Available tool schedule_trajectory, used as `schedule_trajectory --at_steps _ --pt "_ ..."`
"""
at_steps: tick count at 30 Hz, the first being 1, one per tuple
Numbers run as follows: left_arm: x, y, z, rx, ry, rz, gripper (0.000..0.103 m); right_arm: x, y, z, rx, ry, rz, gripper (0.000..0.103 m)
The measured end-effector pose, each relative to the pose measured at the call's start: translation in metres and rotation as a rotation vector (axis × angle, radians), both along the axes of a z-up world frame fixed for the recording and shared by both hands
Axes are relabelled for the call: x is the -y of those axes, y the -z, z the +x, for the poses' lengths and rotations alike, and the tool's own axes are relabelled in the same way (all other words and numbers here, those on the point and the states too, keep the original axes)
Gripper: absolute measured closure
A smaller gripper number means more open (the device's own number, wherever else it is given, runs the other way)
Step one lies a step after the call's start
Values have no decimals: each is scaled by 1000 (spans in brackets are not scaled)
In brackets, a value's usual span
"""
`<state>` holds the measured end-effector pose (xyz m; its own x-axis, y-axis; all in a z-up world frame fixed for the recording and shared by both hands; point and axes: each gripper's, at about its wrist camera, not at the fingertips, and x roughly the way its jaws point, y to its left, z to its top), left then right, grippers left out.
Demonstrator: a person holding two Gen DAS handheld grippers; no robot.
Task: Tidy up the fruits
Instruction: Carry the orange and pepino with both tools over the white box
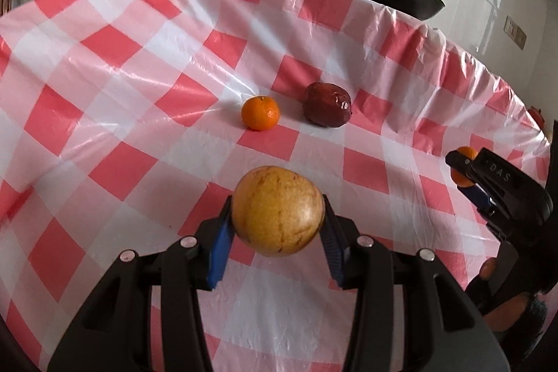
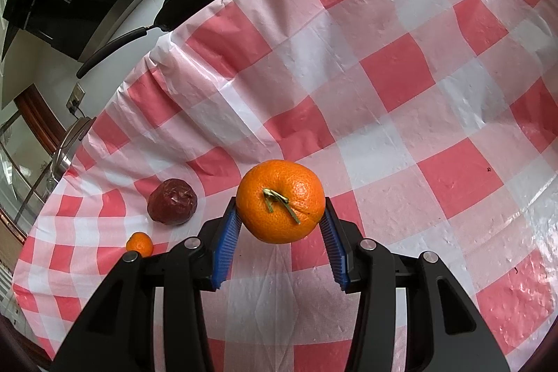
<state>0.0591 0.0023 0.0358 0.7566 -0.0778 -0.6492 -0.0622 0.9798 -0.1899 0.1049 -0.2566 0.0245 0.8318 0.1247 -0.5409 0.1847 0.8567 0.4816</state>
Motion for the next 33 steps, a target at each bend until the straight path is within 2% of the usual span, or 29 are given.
schedule_trajectory --at_steps 6,9,13,17,20,26,33 --pt "-11 1 3 -8 -13 -66 57 2 -2 -2 23 4 11 57" --pt "-16 -3 -1 23 -35 -76 57 2 -3 -3 28 6 12 57" --pt "-27 -17 -20 92 -107 -50 57 5 -3 -3 31 1 22 57" --pt "-49 -24 -71 117 -174 -61 57 -6 -3 1 -10 -89 -2 57" --pt "-70 -23 -119 116 -196 -81 57 -18 -2 -16 -40 -132 7 57" --pt "-114 -36 -197 142 -245 3 57 -73 -6 -76 -64 -285 6 57" --pt "-167 -36 -255 129 -328 27 57 -152 -12 -142 -86 -483 -65 57"
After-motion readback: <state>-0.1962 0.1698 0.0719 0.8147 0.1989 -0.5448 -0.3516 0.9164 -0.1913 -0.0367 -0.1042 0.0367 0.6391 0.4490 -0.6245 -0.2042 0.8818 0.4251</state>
